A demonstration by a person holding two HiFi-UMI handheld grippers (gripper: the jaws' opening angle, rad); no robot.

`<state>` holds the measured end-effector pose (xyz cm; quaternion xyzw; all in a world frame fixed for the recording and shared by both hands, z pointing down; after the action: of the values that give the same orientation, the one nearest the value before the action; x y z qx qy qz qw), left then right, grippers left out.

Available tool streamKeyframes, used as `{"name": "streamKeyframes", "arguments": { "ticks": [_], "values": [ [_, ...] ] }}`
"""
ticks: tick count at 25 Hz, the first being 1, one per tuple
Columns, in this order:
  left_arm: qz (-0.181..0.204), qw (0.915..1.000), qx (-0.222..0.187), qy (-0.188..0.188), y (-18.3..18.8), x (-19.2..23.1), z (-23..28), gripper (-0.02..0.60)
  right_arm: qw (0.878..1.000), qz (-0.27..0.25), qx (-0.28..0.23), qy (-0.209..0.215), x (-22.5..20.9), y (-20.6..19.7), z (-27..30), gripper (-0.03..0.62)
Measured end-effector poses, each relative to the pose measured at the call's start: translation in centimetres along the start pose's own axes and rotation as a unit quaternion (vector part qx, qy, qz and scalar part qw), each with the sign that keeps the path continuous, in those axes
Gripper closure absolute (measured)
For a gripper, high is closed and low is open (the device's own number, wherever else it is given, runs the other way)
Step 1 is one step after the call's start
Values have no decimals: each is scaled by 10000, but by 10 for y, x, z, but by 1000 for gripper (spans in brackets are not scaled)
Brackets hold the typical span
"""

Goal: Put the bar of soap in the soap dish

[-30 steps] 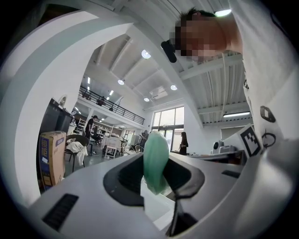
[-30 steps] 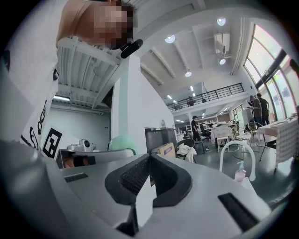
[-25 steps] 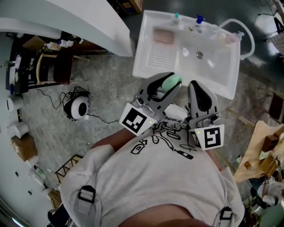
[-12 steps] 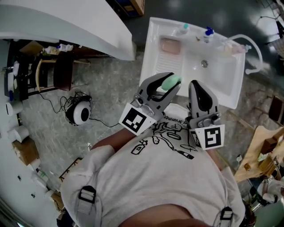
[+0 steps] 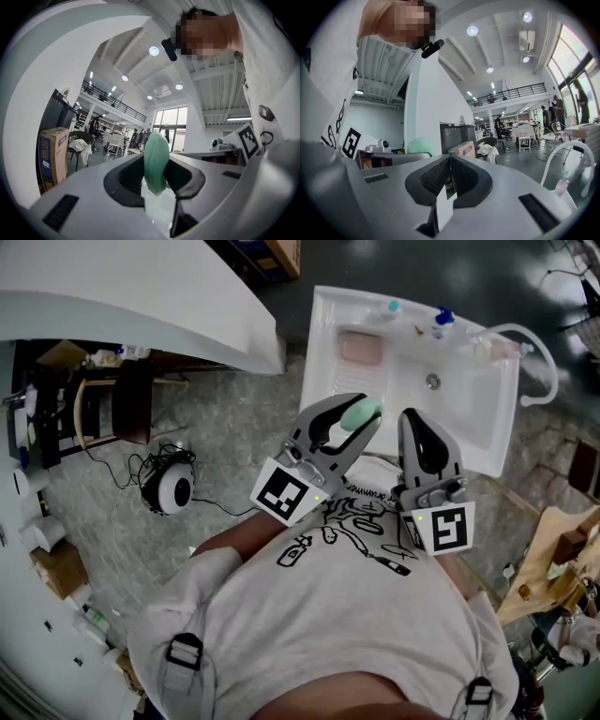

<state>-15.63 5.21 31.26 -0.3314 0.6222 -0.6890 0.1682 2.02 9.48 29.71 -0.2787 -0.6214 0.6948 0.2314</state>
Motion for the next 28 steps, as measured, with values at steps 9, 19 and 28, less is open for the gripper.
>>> {"name": "streamKeyframes", "arguments": {
  "ticks": [9, 19, 28],
  "values": [
    [-20, 10000, 80, 5, -2, 6, 14, 462, 10000, -31, 26, -45, -21, -1, 9, 571],
    [171, 9998, 1, 92, 1, -17, 27, 462, 9998, -175, -40, 111, -39, 7, -9, 571],
    [362, 9993, 32, -27, -7, -45, 52, 462, 9997, -229, -19, 93, -68, 6, -38, 571]
  ]
}}
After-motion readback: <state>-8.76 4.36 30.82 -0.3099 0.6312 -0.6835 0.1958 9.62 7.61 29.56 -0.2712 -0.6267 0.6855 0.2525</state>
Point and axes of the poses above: the fingertips, and each gripper's own axes: z forward along the fingers, x to its left, y out of its top, the point moved 10 cm from there along -z, backward along the fingers, and after that the axes turned 14 degrees about y, right-handed, at the moved point
